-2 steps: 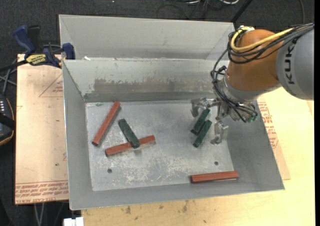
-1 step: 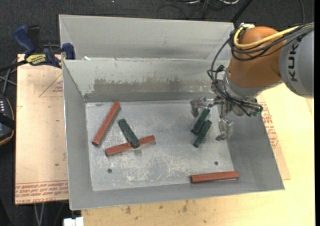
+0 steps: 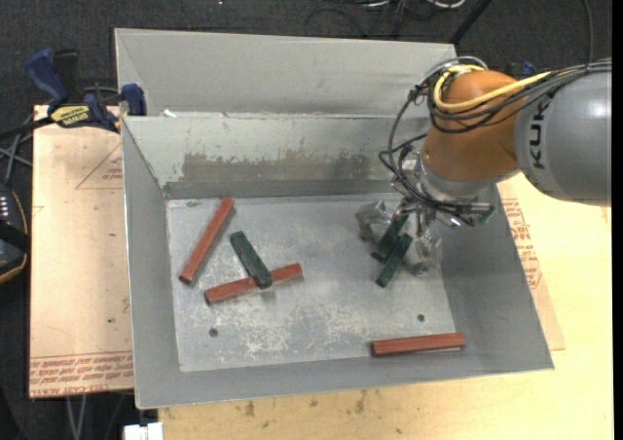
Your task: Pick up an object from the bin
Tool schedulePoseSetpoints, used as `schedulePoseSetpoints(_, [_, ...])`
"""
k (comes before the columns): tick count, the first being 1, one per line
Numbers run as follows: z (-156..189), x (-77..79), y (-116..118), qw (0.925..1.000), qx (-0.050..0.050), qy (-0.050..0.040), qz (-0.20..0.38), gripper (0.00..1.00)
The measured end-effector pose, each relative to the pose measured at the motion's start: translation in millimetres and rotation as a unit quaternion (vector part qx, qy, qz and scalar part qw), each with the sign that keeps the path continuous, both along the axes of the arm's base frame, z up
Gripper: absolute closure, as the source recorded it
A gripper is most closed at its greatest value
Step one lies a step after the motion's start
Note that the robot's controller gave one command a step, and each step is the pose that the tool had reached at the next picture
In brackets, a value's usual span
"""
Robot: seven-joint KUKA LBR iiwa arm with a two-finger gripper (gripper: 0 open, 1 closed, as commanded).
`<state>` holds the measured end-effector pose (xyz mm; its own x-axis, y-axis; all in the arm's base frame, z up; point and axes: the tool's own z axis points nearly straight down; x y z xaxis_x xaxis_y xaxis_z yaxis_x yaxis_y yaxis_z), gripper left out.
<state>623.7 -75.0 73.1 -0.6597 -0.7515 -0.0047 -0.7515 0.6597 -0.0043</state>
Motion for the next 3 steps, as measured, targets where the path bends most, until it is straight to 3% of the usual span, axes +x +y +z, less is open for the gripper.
schedulePoseSetpoints(1, [-9.5, 4.6, 1.6, 0.9998, 0.000, -0.0012, 0.021, 1.00])
schedulePoseSetpoints(3, [-5.8, 2.7, 2.0, 0.9997, 0.000, 0.0014, 0.025, 1.00])
